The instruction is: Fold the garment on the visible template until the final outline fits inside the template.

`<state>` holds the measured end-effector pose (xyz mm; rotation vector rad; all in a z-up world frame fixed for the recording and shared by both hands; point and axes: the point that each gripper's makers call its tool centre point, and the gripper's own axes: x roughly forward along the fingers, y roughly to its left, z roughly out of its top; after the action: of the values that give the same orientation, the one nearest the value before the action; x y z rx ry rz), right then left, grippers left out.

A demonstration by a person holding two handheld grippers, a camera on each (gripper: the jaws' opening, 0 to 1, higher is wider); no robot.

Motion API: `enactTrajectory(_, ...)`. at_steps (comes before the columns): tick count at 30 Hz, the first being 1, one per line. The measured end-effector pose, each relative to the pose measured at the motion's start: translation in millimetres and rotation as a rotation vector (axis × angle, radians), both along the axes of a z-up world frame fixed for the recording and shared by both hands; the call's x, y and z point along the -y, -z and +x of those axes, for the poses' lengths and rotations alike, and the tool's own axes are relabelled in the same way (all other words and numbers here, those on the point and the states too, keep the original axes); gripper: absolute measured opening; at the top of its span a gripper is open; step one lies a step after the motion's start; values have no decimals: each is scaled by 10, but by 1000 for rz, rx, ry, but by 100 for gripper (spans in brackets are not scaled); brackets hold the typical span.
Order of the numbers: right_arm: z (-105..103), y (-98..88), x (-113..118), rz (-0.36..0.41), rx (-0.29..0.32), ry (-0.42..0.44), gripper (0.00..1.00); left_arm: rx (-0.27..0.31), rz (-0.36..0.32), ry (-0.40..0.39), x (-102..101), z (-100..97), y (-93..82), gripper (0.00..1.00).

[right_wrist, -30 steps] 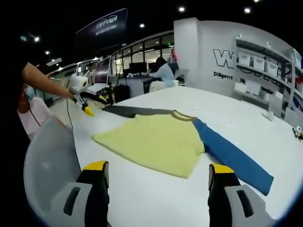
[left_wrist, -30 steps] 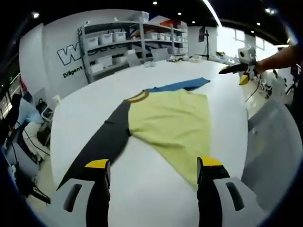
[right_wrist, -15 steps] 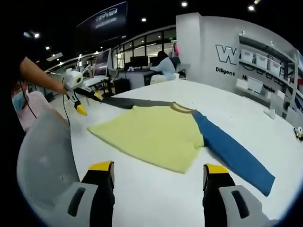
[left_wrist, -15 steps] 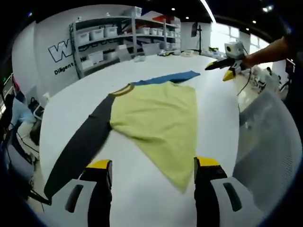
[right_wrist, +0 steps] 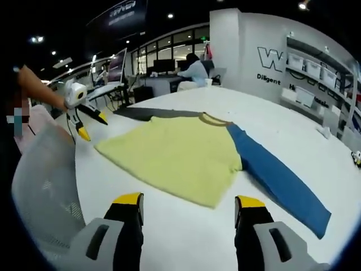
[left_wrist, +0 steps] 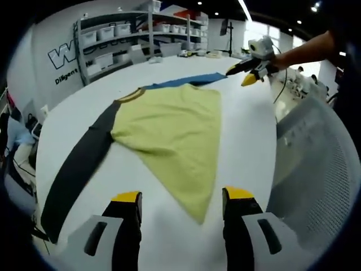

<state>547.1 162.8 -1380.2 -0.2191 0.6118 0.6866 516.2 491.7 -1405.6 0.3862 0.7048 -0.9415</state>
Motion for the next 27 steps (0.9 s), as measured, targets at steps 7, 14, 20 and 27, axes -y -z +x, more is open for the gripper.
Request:
enactTrajectory(7,64,184,-31,-25,-33,-19,55,-46,63,83,42,-242,192,37)
enactTrajectory(14,140,376,-15,-47,-70,-7,51,-63,99,96,35,-290,297,27)
enactTrajectory(20,162,490,-52,-68,-96,-17,51,-66,123,101,2,-291,344,18)
enactTrajectory(27,142,560,-43,-73,-122,-16,51,-152,98,22,15,-274,372,3)
